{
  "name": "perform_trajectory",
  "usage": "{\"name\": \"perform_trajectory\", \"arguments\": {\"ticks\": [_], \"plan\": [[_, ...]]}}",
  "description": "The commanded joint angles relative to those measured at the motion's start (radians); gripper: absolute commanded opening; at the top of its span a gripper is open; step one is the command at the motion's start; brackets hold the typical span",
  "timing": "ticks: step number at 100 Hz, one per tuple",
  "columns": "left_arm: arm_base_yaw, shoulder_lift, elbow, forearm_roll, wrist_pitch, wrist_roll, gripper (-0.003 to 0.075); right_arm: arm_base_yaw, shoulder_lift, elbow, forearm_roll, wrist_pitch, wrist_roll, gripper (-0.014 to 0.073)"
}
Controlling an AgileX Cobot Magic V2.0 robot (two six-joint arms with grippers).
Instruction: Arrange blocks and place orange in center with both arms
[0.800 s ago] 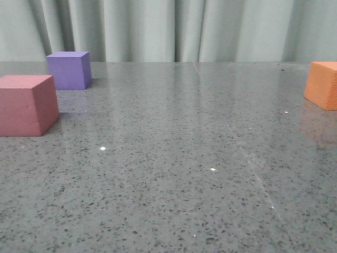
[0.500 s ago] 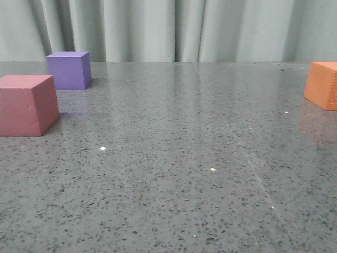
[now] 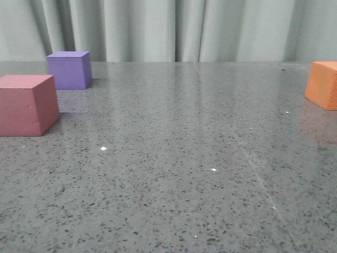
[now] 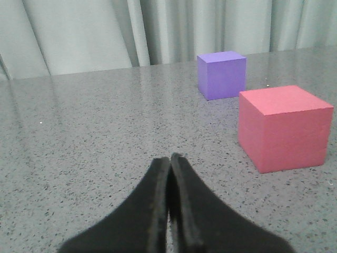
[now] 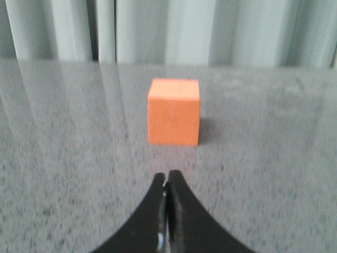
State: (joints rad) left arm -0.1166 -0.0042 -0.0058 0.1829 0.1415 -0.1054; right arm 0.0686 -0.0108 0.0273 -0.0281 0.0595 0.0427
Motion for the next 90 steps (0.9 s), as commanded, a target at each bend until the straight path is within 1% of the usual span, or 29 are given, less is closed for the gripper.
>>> {"name": "perform_trajectory", "arguments": {"ticks": [1, 12, 24, 34, 44, 55, 64, 76, 90], "plan": [[0.002, -0.032, 0.056, 0.000, -0.078, -0.010, -0.0019, -0.006, -0.023, -0.028, -0.004, -0.122, -0.018, -0.0120], [0.002, -0.032, 0.056, 0.000, -0.078, -0.010, -0.0019, -0.006, -0.003, -0.097, -0.003, -0.059, -0.017, -0.0120], [0.002, -0.032, 0.056, 0.000, -0.078, -0.010, -0.0019, -0.006, 0.070, -0.239, -0.001, 0.098, -0.016, -0.0120], [0.002, -0.032, 0.056, 0.000, -0.078, -0.010, -0.0019, -0.006, 0.187, -0.390, -0.001, 0.256, -0.016, -0.0120], [0.002, -0.032, 0.056, 0.000, -0.078, -0.010, -0.0019, -0.006, 0.325, -0.517, -0.001, 0.346, -0.016, -0.0120], [0.002, -0.032, 0.056, 0.000, -0.078, -0.010, -0.0019, -0.006, 0.483, -0.617, -0.001, 0.344, -0.016, -0.0120], [0.002, -0.032, 0.056, 0.000, -0.078, -0.010, -0.0019, -0.006, 0.592, -0.669, -0.001, 0.322, -0.016, -0.0120], [0.002, -0.032, 0.056, 0.000, -0.078, -0.010, -0.0019, -0.006, 0.692, -0.690, -0.001, 0.261, -0.016, -0.0120], [0.002, -0.032, 0.056, 0.000, -0.078, -0.010, -0.0019, -0.006, 0.761, -0.690, -0.001, 0.263, -0.016, -0.0120]]}}
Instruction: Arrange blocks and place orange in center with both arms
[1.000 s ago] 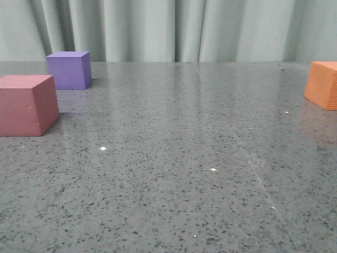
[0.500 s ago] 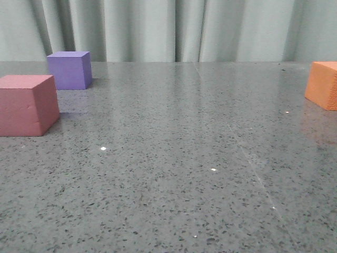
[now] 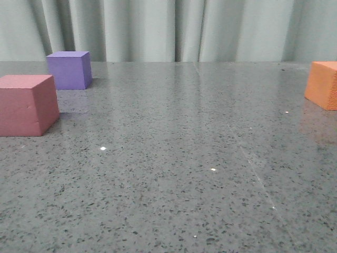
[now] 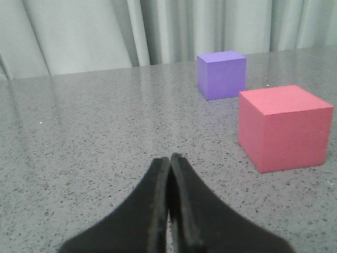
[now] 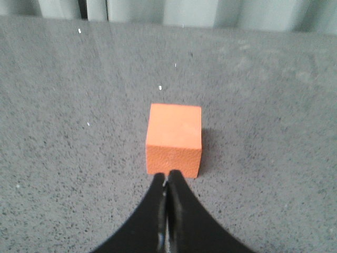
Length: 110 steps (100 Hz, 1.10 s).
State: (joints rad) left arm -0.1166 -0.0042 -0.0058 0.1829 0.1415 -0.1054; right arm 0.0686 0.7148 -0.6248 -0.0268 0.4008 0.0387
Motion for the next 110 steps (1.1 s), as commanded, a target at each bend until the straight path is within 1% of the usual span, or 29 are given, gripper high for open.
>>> {"name": "perform_trajectory", "arguments": {"ticks": [1, 17, 22, 29, 36, 40, 41, 43, 48, 50, 53, 54, 62, 72, 79, 110], "plan": [[0.002, -0.032, 0.056, 0.000, -0.078, -0.010, -0.0019, -0.006, 0.037, -0.038, -0.002, -0.077, -0.012, -0.0120], [0.002, -0.032, 0.056, 0.000, -0.078, -0.010, -0.0019, -0.006, 0.070, -0.038, -0.002, -0.072, -0.012, -0.0109], [0.002, -0.032, 0.056, 0.000, -0.078, -0.010, -0.0019, -0.006, 0.073, -0.038, -0.002, -0.060, -0.012, -0.0080], [0.002, -0.032, 0.056, 0.000, -0.078, -0.010, -0.0019, -0.006, 0.073, -0.038, -0.002, -0.041, -0.012, 0.0000], [0.002, -0.032, 0.056, 0.000, -0.078, -0.010, -0.0019, -0.006, 0.073, -0.038, -0.002, -0.016, -0.012, 0.0132], [0.002, -0.032, 0.056, 0.000, -0.078, -0.010, -0.0019, -0.006, 0.073, -0.038, -0.002, -0.002, -0.012, 0.0239], [0.002, -0.032, 0.056, 0.000, -0.078, -0.010, -0.0019, -0.006, 0.073, -0.038, -0.002, 0.000, -0.012, 0.0279], [0.002, -0.032, 0.056, 0.000, -0.078, -0.010, -0.0019, -0.006, 0.073, -0.038, -0.002, 0.004, -0.012, 0.0319], [0.002, -0.032, 0.056, 0.000, -0.078, -0.010, -0.0019, -0.006, 0.073, -0.038, -0.002, 0.005, -0.012, 0.0481], [0.002, -0.032, 0.056, 0.000, -0.078, -0.010, -0.0019, -0.006, 0.073, -0.038, -0.002, 0.003, -0.012, 0.0519], [0.002, -0.032, 0.056, 0.000, -0.078, -0.010, -0.0019, -0.006, 0.073, -0.038, 0.000, 0.001, -0.012, 0.0608], [0.002, -0.032, 0.056, 0.000, -0.078, -0.010, -0.0019, -0.006, 0.073, -0.038, 0.001, -0.002, -0.012, 0.0622], [0.002, -0.032, 0.056, 0.000, -0.078, -0.010, -0.0019, -0.006, 0.073, -0.038, 0.013, -0.004, -0.007, 0.0581], [0.002, -0.032, 0.056, 0.000, -0.078, -0.010, -0.0019, -0.006, 0.079, -0.069, 0.053, 0.028, 0.027, 0.0584], [0.002, -0.032, 0.056, 0.000, -0.078, -0.010, -0.0019, -0.006, 0.102, -0.111, 0.054, 0.070, 0.036, 0.0584], [0.002, -0.032, 0.056, 0.000, -0.078, -0.010, -0.0019, -0.006, 0.356, -0.455, 0.053, 0.232, 0.033, 0.0584]]}}
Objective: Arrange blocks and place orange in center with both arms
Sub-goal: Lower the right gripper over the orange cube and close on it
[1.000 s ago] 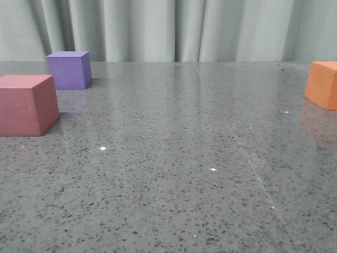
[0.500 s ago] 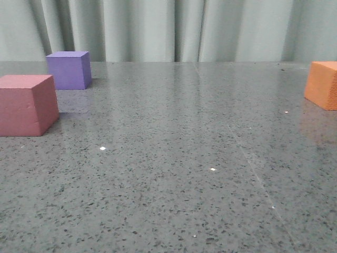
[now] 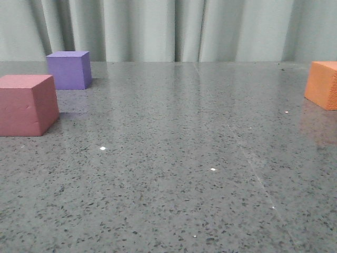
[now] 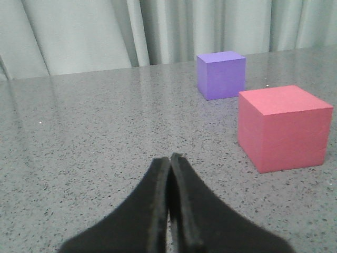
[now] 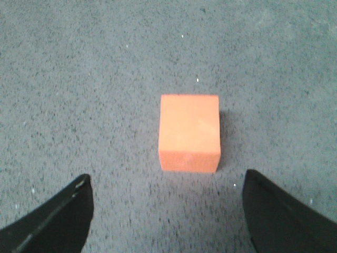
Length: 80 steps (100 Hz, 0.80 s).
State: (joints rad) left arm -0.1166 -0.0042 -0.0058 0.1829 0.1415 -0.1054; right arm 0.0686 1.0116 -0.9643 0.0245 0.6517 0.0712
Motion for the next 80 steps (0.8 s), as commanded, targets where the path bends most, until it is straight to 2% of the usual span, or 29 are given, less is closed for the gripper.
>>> {"name": "perform_trajectory", "arguments": {"ticks": [1, 30, 51, 80], "plan": [[0.002, -0.032, 0.056, 0.000, -0.078, -0.010, -0.0019, -0.006, 0.066, -0.123, 0.001, -0.017, 0.000, 0.0584], [0.002, -0.032, 0.056, 0.000, -0.078, -0.010, -0.0019, -0.006, 0.310, -0.351, -0.004, 0.051, -0.032, 0.0584], [0.002, -0.032, 0.056, 0.000, -0.078, -0.010, -0.0019, -0.006, 0.411, -0.366, -0.004, 0.064, -0.038, 0.0584], [0.002, -0.032, 0.056, 0.000, -0.078, -0.010, -0.0019, -0.041, 0.441, -0.366, -0.004, 0.082, -0.039, 0.0584]]}}
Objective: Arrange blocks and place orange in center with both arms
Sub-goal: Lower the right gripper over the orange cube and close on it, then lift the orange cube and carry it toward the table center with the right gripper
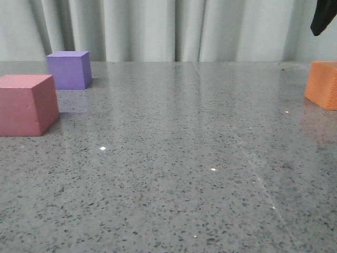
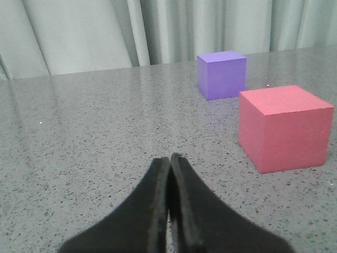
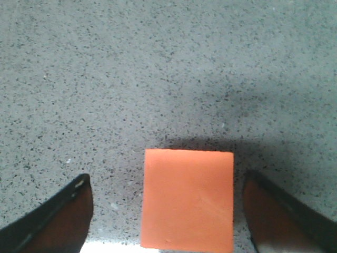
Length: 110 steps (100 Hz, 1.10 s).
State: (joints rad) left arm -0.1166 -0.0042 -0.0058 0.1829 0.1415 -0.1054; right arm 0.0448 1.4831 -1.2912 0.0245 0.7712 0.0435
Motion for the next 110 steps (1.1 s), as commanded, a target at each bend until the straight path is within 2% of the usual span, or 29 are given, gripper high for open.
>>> {"name": "perform_trajectory", "arguments": {"ticks": [1, 100, 107, 110], "plan": [[0.002, -0.032, 0.056, 0.000, -0.078, -0.010, -0.0019, -0.019, -0.031, -0.039, -0.004, -0.037, -0.012, 0.0584], [0.002, -0.032, 0.056, 0.000, -0.078, -0.010, -0.0019, -0.029, 0.146, -0.039, -0.004, 0.012, -0.022, 0.0578], [0.002, -0.032, 0.056, 0.000, -0.078, -0.010, -0.0019, -0.029, 0.151, -0.038, -0.004, 0.016, -0.022, 0.0535], [0.002, -0.032, 0.056, 0.000, -0.078, -0.010, -0.0019, -0.029, 0.151, -0.038, -0.004, 0.016, -0.022, 0.0491]]}}
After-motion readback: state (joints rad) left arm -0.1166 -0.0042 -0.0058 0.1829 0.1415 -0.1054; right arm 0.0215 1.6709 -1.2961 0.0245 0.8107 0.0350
